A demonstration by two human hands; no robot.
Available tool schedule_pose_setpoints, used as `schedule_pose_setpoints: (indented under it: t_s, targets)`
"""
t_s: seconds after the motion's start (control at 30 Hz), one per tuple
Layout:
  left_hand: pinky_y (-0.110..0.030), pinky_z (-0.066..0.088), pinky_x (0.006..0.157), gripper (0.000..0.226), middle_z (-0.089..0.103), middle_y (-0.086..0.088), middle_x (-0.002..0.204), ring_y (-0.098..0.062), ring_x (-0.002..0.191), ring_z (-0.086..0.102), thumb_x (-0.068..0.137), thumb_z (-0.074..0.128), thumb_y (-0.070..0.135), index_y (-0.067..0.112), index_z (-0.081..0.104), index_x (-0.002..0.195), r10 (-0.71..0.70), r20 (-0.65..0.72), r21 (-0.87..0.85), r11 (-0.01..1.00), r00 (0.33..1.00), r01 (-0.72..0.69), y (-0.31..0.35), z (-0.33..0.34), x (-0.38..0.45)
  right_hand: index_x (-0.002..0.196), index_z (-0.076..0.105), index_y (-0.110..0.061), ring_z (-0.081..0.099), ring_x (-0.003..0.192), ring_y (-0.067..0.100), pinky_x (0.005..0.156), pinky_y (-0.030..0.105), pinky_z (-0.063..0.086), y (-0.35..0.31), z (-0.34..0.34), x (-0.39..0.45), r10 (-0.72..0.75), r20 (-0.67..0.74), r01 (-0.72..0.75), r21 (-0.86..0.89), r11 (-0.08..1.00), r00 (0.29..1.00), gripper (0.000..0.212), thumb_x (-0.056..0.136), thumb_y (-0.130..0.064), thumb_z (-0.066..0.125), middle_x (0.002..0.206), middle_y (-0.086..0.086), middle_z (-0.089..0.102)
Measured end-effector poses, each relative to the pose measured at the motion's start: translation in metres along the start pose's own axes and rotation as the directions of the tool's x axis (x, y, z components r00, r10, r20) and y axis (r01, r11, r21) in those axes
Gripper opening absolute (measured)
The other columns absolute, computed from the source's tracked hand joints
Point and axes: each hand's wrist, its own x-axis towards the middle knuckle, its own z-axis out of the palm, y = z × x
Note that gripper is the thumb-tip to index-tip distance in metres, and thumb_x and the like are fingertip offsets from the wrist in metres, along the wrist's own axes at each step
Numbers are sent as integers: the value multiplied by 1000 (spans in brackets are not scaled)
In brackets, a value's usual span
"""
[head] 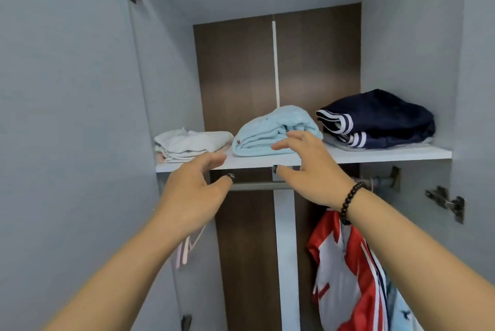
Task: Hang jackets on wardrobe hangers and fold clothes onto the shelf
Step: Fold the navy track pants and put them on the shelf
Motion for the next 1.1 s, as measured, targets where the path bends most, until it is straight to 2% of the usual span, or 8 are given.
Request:
schedule_pose_setpoints:
  t_s: [0.1, 0.27, 0.43, 0.63, 0.77, 0.93, 1.0, 1.1]
  targets:
    - [-25, 38, 100, 52, 50, 15, 140, -12, 128, 47, 91, 60, 21, 33, 47, 140, -17, -66, 57, 998, 998, 21, -8, -21, -40, 129, 49, -32, 19, 135, 5, 87, 2, 28, -32, 23, -28, -35, 60, 29, 98, 995, 998, 40, 90, -28, 60, 147, -11, 25]
    - [-37, 42, 106, 59, 42, 12, 145, -12, 131, 42, 91, 58, 23, 33, 35, 144, -11, -267, 207, 976, 964, 69, -38, -43, -113, 134, 43, -32, 21, 134, -1, 104, 26, 40, -81, 68, -65, -178, 163, 130, 271, 954, 970, 47, 91, -27, 58, 143, -17, 26]
    - [-36, 34, 112, 76, 30, 12, 148, -6, 137, 30, 85, 65, 8, 24, 25, 148, -41, -527, 167, 974, 849, 150, -81, -43, -177, 142, 28, -34, 19, 136, -2, 103, 12, 23, -123, 107, -91, -386, 276, 276, 364, 889, 880, 55, 94, -27, 53, 143, -18, 21]
    - [-34, 28, 109, 82, 25, 0, 150, -16, 138, 23, 80, 68, -1, 13, 23, 148, -113, -736, 115, 951, 667, 287, -114, -55, -207, 148, 23, -24, 21, 140, 14, 108, 28, 35, -167, 144, -98, -579, 263, 530, 236, 814, 772, 61, 93, -23, 50, 154, -4, 12]
    - [-40, 27, 116, 81, 24, 9, 149, -12, 139, 24, 87, 63, 7, 21, 14, 150, -238, -697, 14, 939, 677, 344, -132, -60, -215, 145, 33, -13, 35, 136, 31, 102, 37, 45, -190, 163, -89, -763, 143, 748, 148, 647, 631, 73, 78, -7, 63, 155, 15, 22]
    - [-25, 27, 112, 76, 28, 9, 150, -4, 138, 29, 93, 59, 14, 23, 12, 152, -405, -575, -178, 910, 711, 375, -143, -68, -212, 137, 46, -11, 20, 143, 37, 115, 50, 23, -212, 172, -69, -915, 138, 921, -149, 360, 380, 70, 70, -6, 66, 154, 19, 25]
    - [-25, 27, 112, 73, 29, 9, 150, -2, 136, 28, 93, 59, 16, 24, 15, 151, -419, -562, -212, 906, 713, 366, -148, -68, -208, 128, 54, -11, 15, 144, 36, 117, 51, 14, -216, 177, -63, -923, 157, 919, -246, 307, 350, 60, 69, -8, 66, 154, 18, 26]
    - [-42, 38, 111, 65, 38, 7, 147, -11, 134, 40, 93, 59, 18, 28, 24, 147, -407, -546, -224, 913, 732, 340, -158, -62, -204, 126, 55, -12, 17, 144, 35, 116, 53, 8, -220, 184, -56, -932, 153, 902, -342, 263, 330, 57, 69, -5, 59, 154, 17, 29]
